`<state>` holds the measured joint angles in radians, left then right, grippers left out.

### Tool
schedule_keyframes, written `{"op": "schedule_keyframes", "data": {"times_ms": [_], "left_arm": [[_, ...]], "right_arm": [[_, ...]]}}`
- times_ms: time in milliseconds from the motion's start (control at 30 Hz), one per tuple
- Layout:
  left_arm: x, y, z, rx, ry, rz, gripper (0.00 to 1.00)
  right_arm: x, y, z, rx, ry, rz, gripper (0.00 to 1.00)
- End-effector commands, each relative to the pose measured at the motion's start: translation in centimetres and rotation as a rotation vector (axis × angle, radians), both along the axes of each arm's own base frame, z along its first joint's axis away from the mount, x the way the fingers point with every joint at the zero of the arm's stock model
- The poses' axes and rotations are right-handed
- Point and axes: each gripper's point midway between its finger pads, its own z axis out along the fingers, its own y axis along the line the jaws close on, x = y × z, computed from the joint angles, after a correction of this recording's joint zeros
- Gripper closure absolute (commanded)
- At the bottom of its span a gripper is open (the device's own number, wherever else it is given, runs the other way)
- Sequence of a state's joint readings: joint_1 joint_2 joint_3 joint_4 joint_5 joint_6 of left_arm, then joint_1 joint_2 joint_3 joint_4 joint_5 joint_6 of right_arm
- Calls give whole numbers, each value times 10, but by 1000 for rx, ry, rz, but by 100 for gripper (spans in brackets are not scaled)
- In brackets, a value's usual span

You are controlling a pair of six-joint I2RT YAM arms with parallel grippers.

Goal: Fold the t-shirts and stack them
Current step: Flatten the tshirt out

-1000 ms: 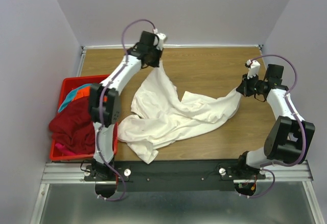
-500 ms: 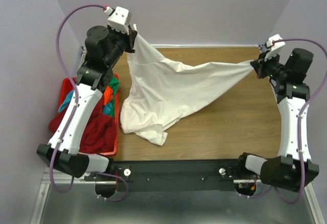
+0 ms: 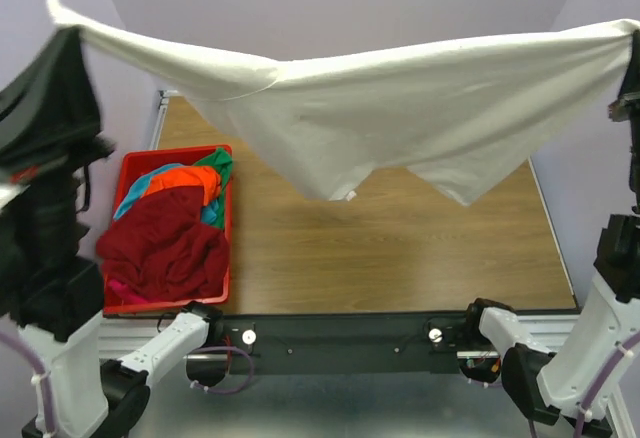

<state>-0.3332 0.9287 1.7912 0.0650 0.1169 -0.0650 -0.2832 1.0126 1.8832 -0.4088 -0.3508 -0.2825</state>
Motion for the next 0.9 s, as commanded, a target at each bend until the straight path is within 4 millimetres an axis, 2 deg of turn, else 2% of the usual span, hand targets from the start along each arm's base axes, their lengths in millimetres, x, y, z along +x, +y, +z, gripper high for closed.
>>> {"op": "schedule_keyframes", "data": {"times_ms": [0, 100, 133, 200, 233, 267, 300, 333, 400, 433, 467, 500, 533, 567, 600, 633, 667, 700, 733, 767, 800, 833, 867], "left_arm": [[-71, 18, 37, -63, -195, -46, 100], [-83, 17, 38, -62, -209, -77, 100], [-80, 15, 35, -59, -199, -86, 100], [-59, 8, 20, -63, -141, -105, 100], [-33, -1, 2, -64, -71, -123, 100], [-22, -4, -7, -68, -48, -130, 100], [-11, -8, -18, -66, -20, -137, 100], [23, -20, -48, -56, 69, -141, 100], [56, -22, -76, -108, 147, -135, 100], [74, -25, -94, -120, 192, -125, 100], [105, -31, -130, -128, 274, -110, 100], [132, -35, -155, -148, 342, -99, 100], [151, -40, -177, -144, 389, -95, 100], [175, -40, -207, -162, 445, -62, 100], [214, -45, -248, -159, 547, -34, 100], [233, -47, -263, -160, 584, -29, 100], [252, -48, -273, -161, 597, -26, 100], [298, -55, -321, -135, 714, -29, 100], [318, -60, -309, -123, 696, -58, 100], [345, -66, -329, -94, 783, -84, 87], [392, -77, -398, -60, 960, -98, 71], [409, -87, -410, -18, 1029, -148, 62], [424, -87, -385, 12, 1045, -136, 46]], "right_arm": [[-45, -20, 42, 98, -141, -148, 99], [-58, -23, 53, 103, -181, -181, 99], [-59, -25, 52, 107, -181, -191, 99], [-45, -27, 35, 117, -132, -179, 99], [-35, -27, 24, 131, -99, -167, 99], [-27, -27, 13, 140, -70, -156, 99], [-7, -26, -14, 145, 8, -124, 99], [4, -24, -29, 152, 48, -100, 99], [27, -22, -66, 170, 143, -56, 99], [39, -13, -87, 159, 203, 8, 99], [61, -15, -134, 194, 315, 29, 99], [74, -7, -156, 194, 365, 89, 99], [86, -7, -180, 197, 416, 111, 99], [98, -7, -208, 213, 471, 128, 99], [119, -9, -252, 249, 541, 150, 99], [124, -8, -267, 250, 550, 162, 99], [142, -12, -314, 289, 637, 169, 99], [158, -18, -318, 279, 597, 162, 99], [171, -24, -337, 301, 629, 140, 91], [195, -34, -369, 325, 692, 108, 74], [208, -42, -381, 344, 723, 78, 53], [219, -56, -377, 361, 723, 9, 35], [223, -61, -390, 359, 768, -14, 4]]}}
